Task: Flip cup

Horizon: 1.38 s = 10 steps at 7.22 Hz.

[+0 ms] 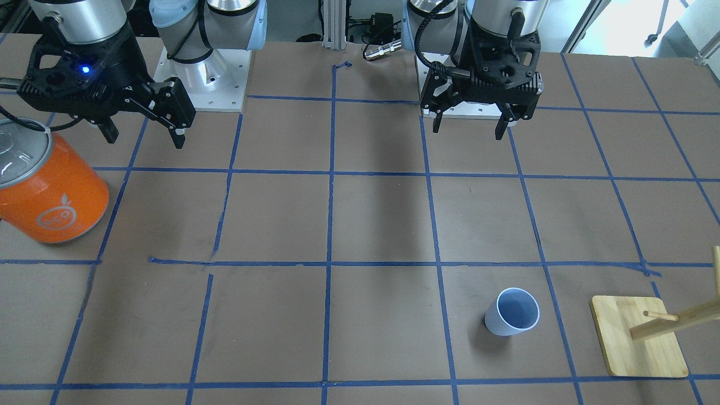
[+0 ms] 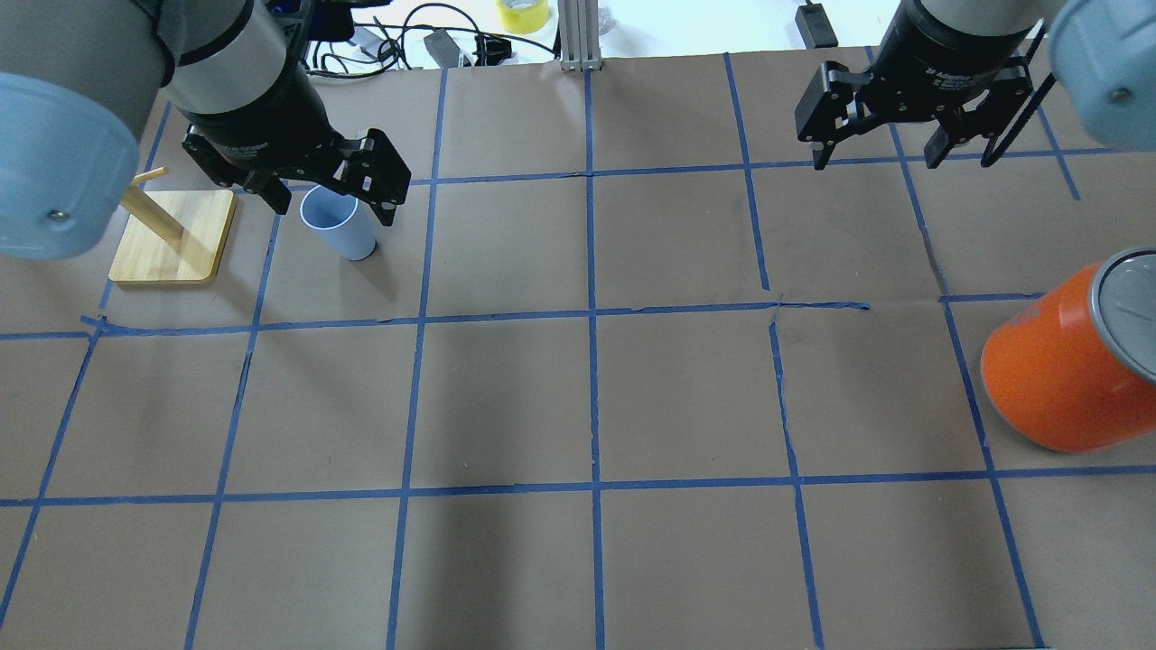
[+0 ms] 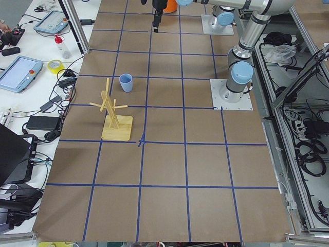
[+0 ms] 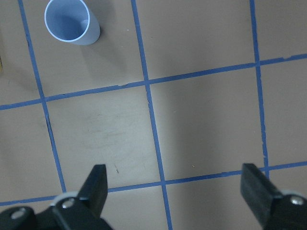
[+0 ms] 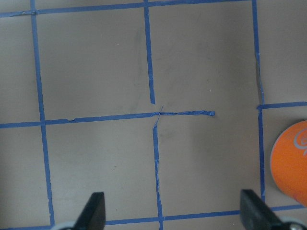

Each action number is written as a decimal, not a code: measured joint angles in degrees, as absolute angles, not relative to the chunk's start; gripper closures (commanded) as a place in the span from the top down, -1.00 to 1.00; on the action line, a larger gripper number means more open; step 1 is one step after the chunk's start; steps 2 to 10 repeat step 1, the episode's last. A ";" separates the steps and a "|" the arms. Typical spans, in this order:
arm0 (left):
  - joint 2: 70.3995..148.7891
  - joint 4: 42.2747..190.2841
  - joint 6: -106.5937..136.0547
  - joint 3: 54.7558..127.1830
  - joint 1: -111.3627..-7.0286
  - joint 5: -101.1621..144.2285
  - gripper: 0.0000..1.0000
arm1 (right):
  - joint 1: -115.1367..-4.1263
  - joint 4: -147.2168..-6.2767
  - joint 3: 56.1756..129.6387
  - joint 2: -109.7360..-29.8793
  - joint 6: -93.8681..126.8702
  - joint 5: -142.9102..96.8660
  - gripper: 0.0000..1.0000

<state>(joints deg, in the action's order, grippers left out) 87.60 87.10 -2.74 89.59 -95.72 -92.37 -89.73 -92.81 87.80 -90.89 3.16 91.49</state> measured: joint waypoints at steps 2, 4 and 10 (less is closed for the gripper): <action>87.56 87.10 -2.78 89.59 -95.72 -92.47 1.00 | -89.74 -92.81 87.80 -90.88 3.16 91.49 1.00; 87.56 87.10 -2.78 89.59 -95.72 -92.47 1.00 | -89.74 -92.81 87.80 -90.88 3.16 91.49 1.00; 87.56 87.10 -2.78 89.59 -95.72 -92.47 1.00 | -89.74 -92.81 87.80 -90.88 3.16 91.49 1.00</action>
